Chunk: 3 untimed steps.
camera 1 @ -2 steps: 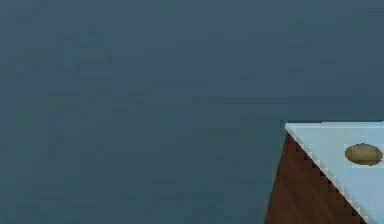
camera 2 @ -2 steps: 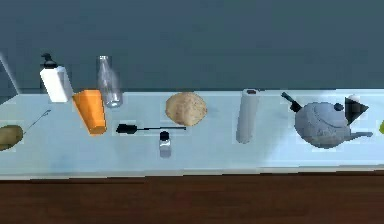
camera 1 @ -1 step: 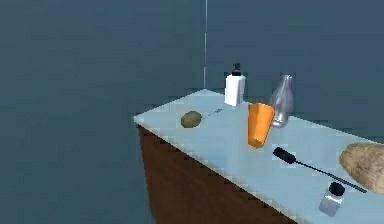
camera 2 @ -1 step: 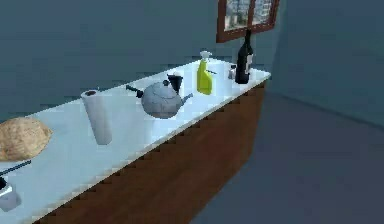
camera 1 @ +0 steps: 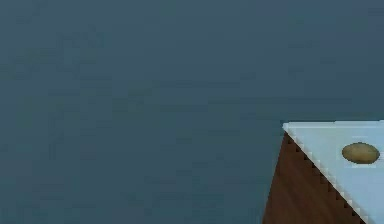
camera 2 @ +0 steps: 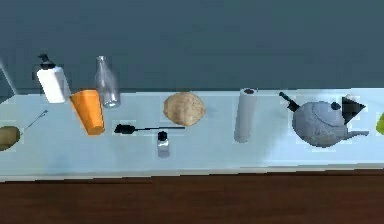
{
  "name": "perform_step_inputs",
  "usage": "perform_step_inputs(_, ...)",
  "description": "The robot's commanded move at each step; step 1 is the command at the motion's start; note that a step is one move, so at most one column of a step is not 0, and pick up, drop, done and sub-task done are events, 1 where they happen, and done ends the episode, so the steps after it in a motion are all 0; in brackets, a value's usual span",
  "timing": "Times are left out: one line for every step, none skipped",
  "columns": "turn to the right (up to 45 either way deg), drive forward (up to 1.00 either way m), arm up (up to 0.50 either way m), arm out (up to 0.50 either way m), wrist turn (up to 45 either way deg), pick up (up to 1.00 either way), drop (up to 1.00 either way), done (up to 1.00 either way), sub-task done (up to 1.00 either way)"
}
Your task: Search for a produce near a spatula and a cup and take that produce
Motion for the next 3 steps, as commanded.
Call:
perform_step_inputs(-6.0,0.00,0.00,0.00,0.0,0.00,0.00,0.00,0.00)
perform_step_inputs(0.0,0.15,0.00,0.00,0.0,0.00,0.00,0.00,0.00)
perform_step_inputs(-27.0,0.00,0.00,0.00,0.0,0.00,0.00,0.00,0.00)
